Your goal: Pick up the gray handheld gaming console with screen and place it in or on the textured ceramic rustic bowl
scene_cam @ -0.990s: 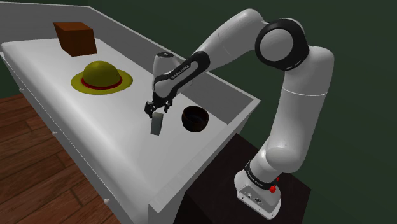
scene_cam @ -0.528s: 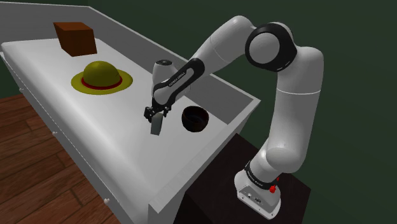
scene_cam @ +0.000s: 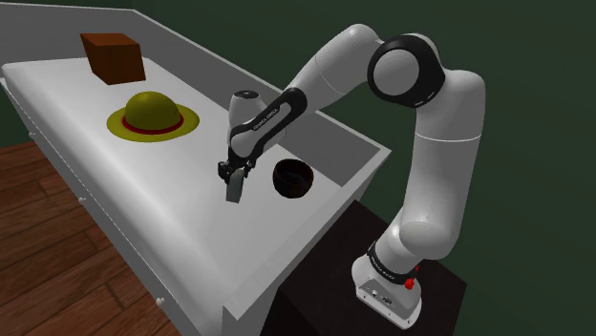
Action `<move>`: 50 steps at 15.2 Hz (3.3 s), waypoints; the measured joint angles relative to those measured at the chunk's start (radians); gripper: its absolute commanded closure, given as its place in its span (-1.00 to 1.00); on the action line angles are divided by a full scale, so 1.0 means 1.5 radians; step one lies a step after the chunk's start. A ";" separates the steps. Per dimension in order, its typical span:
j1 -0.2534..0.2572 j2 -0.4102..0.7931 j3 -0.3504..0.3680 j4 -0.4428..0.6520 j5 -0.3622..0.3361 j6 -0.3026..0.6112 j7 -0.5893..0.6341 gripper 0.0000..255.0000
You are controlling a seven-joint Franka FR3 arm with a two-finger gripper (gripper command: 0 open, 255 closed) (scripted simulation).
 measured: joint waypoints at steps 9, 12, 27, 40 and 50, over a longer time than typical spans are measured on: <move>0.000 0.000 0.000 0.000 0.000 0.000 0.000 1.00; 0.000 -0.019 0.002 -0.004 0.003 -0.015 0.000 1.00; -0.008 -0.120 0.011 0.009 0.021 -0.128 -0.013 1.00; -0.011 -0.185 0.014 0.048 0.032 -0.233 -0.021 1.00; -0.039 -0.275 -0.008 0.007 0.046 -0.282 -0.078 1.00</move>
